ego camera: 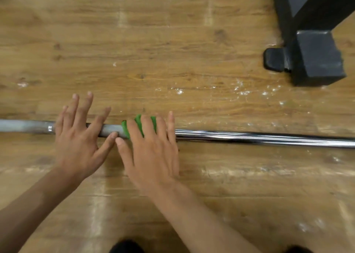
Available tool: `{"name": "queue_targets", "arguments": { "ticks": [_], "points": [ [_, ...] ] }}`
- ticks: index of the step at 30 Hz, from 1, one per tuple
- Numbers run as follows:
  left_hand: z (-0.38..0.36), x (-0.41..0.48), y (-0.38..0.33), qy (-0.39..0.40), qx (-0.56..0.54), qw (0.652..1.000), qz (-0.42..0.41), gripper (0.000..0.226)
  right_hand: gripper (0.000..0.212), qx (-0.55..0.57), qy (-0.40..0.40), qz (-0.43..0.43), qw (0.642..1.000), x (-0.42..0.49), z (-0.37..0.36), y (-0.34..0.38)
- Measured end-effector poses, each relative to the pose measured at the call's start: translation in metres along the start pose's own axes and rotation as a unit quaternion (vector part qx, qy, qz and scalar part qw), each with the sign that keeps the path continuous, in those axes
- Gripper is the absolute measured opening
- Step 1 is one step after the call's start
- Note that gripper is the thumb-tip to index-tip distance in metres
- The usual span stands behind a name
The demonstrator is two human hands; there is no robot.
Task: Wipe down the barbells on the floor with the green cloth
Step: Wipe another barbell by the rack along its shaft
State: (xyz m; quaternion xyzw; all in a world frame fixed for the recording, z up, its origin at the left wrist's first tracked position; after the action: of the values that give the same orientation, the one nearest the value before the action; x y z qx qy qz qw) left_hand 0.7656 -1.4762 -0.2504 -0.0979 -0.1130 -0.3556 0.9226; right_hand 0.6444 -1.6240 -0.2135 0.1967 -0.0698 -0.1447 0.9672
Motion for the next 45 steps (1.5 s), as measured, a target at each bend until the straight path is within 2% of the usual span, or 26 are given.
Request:
{"name": "queue_targets", "arguments": {
  "ticks": [2, 4, 8, 12, 14, 16, 19, 23, 26, 29, 34, 38, 45],
  "points": [
    [-0.001, 0.005, 0.001, 0.006, 0.003, 1.0, 0.01, 0.064, 0.043, -0.005, -0.059, -0.025, 0.998, -0.015, 0.01, -0.045],
    [-0.004, 0.011, 0.001, 0.009, 0.005, 1.0, 0.015, 0.064, 0.04, -0.021, -0.142, -0.091, 0.985, -0.039, 0.022, -0.108],
    [-0.006, 0.026, 0.001, 0.014, 0.019, 1.0, 0.011, 0.063, 0.05, -0.044, -0.209, -0.133, 0.968, -0.059, 0.041, -0.192],
    [-0.006, 0.043, -0.007, 0.038, 0.031, 0.999, 0.023, 0.063, 0.048, 0.022, -0.242, -0.165, 0.956, -0.022, 0.032, -0.154],
    [-0.005, 0.052, -0.012, 0.052, 0.037, 0.998, 0.026, 0.065, 0.044, 0.041, -0.197, -0.113, 0.973, -0.003, 0.019, -0.118],
    [-0.003, 0.056, -0.021, 0.06, 0.058, 0.996, -0.005, 0.068, 0.041, 0.055, -0.18, -0.082, 0.979, 0.012, 0.011, -0.1],
    [-0.007, 0.051, -0.044, 0.081, 0.07, 0.992, -0.062, 0.074, 0.037, 0.061, -0.195, -0.067, 0.977, 0.025, 0.009, -0.111],
    [-0.018, 0.056, -0.06, 0.086, 0.072, 0.994, -0.018, 0.085, 0.035, 0.036, -0.212, -0.002, 0.977, 0.034, 0.005, -0.13],
    [-0.014, 0.07, -0.056, 0.114, 0.094, 0.988, -0.033, 0.089, 0.031, 0.072, -0.233, -0.027, 0.97, 0.047, 0.006, -0.127],
    [-0.005, 0.087, -0.053, 0.171, 0.109, 0.977, -0.063, 0.095, 0.028, 0.095, -0.242, -0.057, 0.964, 0.054, 0.008, -0.127],
    [0.013, 0.105, -0.061, 0.299, 0.164, 0.937, -0.077, 0.123, 0.028, 0.111, -0.215, -0.036, 0.97, 0.058, 0.014, -0.133],
    [0.02, 0.116, -0.06, 0.361, 0.192, 0.903, -0.131, 0.119, 0.033, 0.09, -0.209, 0.005, 0.974, 0.053, 0.015, -0.146],
    [0.011, 0.117, -0.042, 0.295, 0.185, 0.906, -0.24, 0.115, 0.034, 0.052, -0.259, -0.013, 0.964, 0.055, 0.006, -0.143]
  ]
}}
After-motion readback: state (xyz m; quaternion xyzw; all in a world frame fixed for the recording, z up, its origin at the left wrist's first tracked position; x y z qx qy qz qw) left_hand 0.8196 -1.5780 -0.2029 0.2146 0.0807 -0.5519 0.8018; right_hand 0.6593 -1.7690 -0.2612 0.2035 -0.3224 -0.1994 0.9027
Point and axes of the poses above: each hand's wrist, its own x-axis towards the middle knuckle, its own z-axis out of the back of the hand, y = z × x, the point moved 2 cm from there along x, towards the middle knuckle, and after that the axes turned 4 degrees about z, right-handed, at the moved point
